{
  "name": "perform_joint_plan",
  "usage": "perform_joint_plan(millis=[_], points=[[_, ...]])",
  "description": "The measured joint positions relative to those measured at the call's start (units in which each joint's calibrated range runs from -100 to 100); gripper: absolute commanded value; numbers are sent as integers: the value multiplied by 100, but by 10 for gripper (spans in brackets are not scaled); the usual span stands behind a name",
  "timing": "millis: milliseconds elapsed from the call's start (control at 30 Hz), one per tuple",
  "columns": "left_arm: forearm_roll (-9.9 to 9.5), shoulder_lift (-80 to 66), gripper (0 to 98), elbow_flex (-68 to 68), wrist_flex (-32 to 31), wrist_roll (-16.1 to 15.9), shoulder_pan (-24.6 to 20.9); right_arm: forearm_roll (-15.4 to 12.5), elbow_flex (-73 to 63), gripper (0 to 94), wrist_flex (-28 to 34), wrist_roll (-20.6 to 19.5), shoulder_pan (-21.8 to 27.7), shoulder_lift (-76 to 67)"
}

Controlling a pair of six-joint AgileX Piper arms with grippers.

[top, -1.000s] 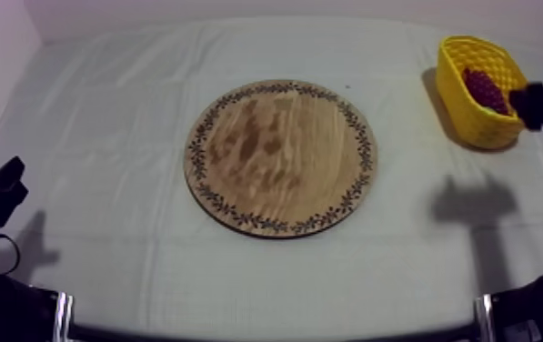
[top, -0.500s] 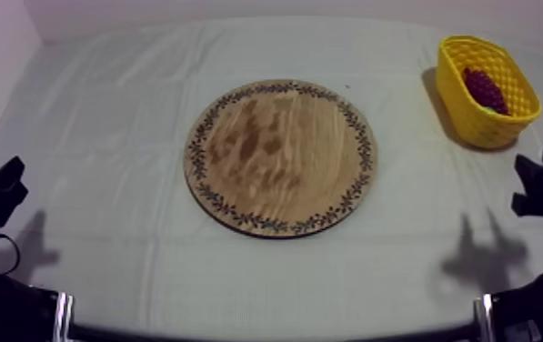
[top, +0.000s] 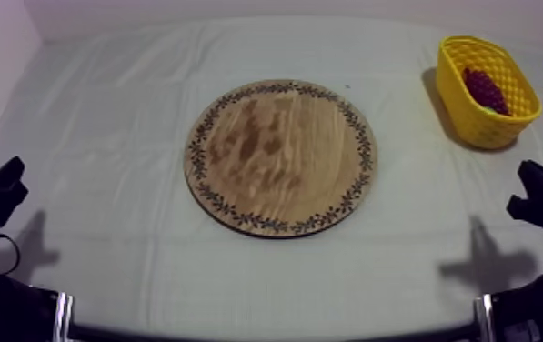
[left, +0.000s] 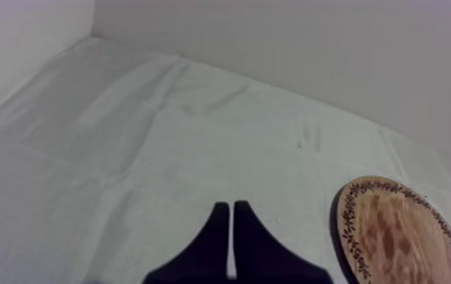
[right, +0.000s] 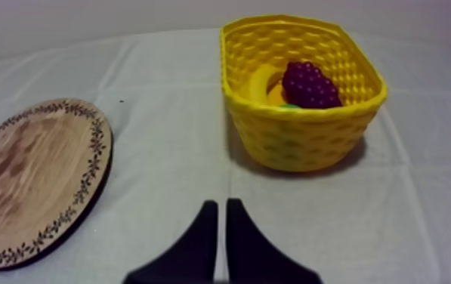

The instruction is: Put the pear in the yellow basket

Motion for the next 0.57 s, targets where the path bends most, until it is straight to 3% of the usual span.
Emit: perform_joint_plan(millis=[333,567], points=[[0,0,1,0,0,0,0,19,20,4,-9,620,-12,0],[0,0,1,0,0,0,0,19,20,4,-54,673,-12,0]])
